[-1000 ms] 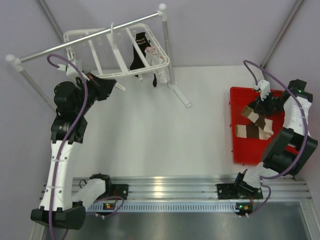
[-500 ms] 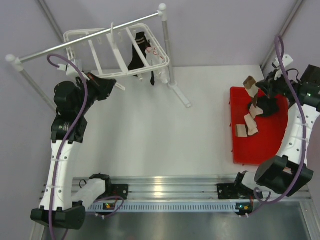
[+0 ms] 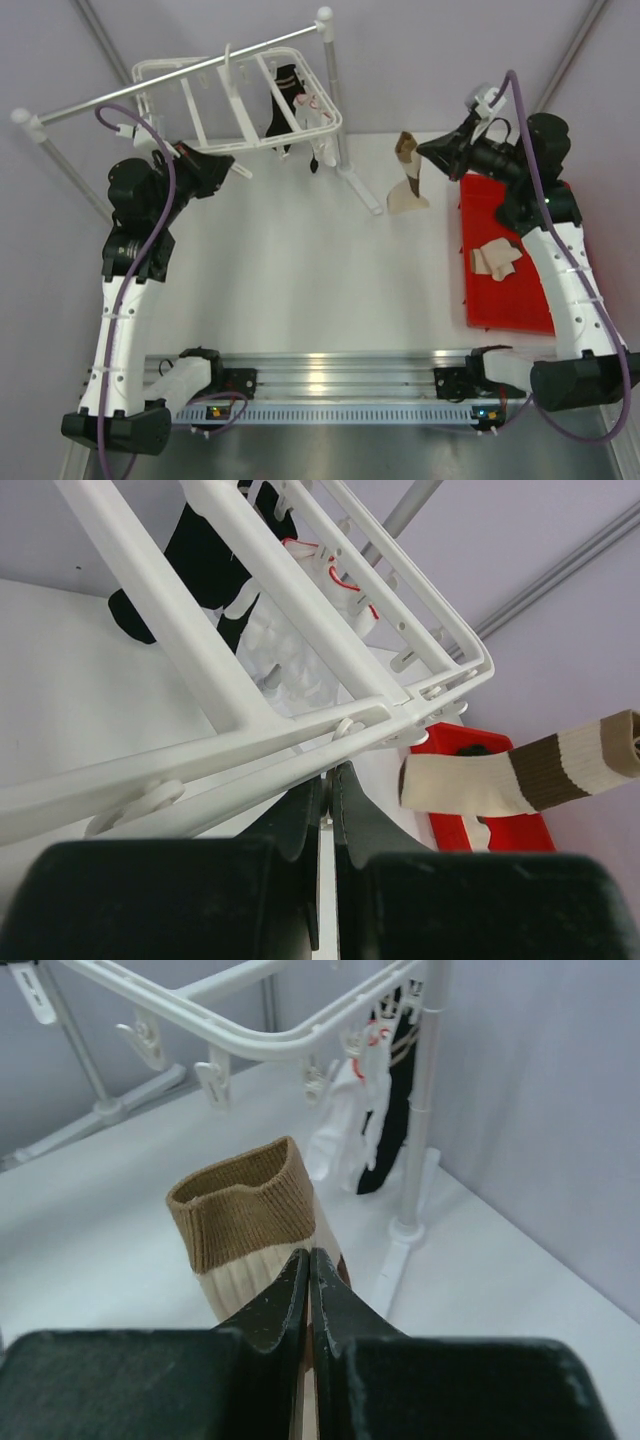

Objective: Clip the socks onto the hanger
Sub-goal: Clamp the sock onto the hanger.

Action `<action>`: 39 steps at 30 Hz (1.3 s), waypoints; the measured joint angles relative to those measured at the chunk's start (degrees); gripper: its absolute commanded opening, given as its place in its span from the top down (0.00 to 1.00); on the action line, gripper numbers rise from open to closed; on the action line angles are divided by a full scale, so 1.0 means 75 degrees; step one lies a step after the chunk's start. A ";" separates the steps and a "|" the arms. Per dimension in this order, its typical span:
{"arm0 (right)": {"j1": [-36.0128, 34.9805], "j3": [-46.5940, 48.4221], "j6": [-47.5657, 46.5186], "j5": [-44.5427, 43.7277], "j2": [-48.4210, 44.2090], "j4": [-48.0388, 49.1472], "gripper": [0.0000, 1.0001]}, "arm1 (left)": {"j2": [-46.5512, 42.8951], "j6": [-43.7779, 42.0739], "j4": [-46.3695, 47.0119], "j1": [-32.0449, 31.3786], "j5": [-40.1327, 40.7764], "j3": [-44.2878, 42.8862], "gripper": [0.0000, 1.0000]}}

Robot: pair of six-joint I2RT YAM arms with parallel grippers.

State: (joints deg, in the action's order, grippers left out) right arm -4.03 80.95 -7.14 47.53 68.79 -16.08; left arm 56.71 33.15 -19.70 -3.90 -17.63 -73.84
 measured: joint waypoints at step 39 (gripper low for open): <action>-0.5353 0.0629 0.2719 -0.2725 0.3179 0.3130 1.00 | -0.0044 0.0370 0.0312 0.0000 -0.0326 0.0181 1.00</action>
State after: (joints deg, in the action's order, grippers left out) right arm -44.18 85.67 13.26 27.09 92.64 7.40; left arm 56.38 35.92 -17.37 -3.90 -20.08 -72.49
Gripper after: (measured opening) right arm 0.003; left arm 0.047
